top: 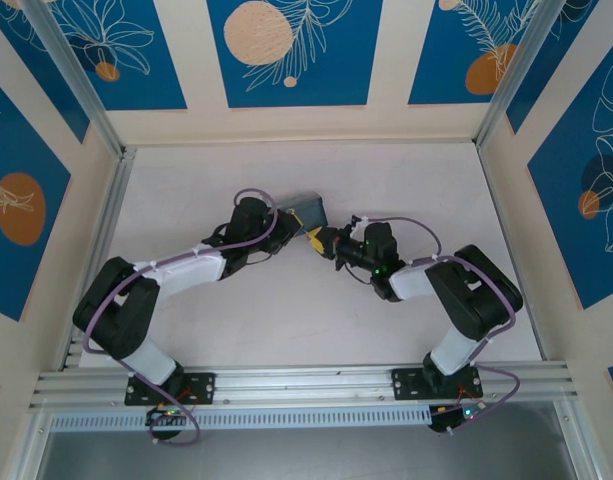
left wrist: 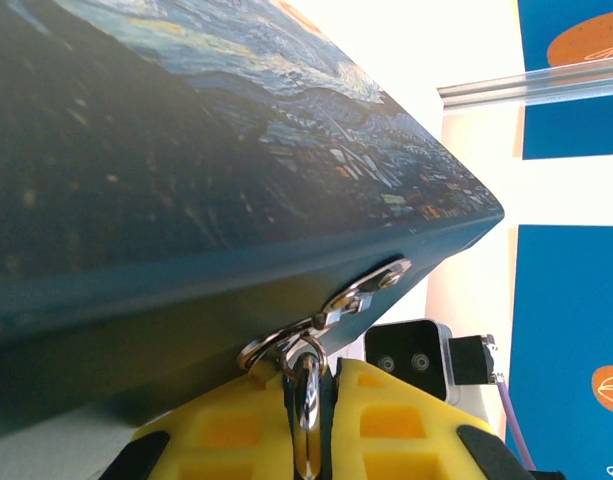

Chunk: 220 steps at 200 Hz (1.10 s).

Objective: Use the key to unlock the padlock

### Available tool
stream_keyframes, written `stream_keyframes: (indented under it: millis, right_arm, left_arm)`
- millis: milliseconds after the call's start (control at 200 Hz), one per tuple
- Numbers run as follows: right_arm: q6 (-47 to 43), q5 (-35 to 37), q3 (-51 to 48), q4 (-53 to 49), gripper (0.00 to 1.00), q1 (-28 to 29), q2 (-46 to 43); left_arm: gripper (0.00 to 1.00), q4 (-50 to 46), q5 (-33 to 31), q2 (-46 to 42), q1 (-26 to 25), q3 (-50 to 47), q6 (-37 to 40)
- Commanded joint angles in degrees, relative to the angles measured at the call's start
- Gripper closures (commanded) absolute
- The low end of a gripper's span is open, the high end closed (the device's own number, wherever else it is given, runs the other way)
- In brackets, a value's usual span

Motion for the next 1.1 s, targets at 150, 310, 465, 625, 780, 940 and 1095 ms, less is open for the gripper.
stream_keyframes:
  millis: [150,310,465,625,780,940,1095]
  right_arm:
    - [2.88,1.03,4.24,5.88,1.0,0.41,3.01]
    - [6.62,1.06,5.33,12.19,1.0,0.24,6.57]
    - [8.45,-1.0,7.22,15.12,1.0,0.04,9.84]
    - [6.32,-3.36,7.03,12.6,1.0,-1.5,9.35]
    - [-0.16,-7.08,6.93,5.67,1.0,-4.07,7.19]
    - [-6.79,-10.59,7.56,2.23,1.0,-5.87,7.05]
    - [-8.58,-11.83,8.08,2.9,1.0,-5.66,8.53]
  left_arm:
    - [1.0,6.0,4.41,-1.57,-1.86,-0.32,-0.9]
    - [1.0,6.73,4.59,-0.88,-2.2,-0.31,-1.27]
    - [1.0,7.38,5.36,-0.27,-2.49,-0.23,-1.63]
    - [1.0,6.34,5.23,-1.25,-2.47,-0.78,-1.18]
    - [1.0,5.51,5.4,-2.18,-2.33,-0.58,-0.56]
    - [1.0,5.49,5.6,-2.52,-2.29,-0.16,-0.78]
    - [1.0,5.86,5.69,-2.32,-2.27,0.17,-1.19]
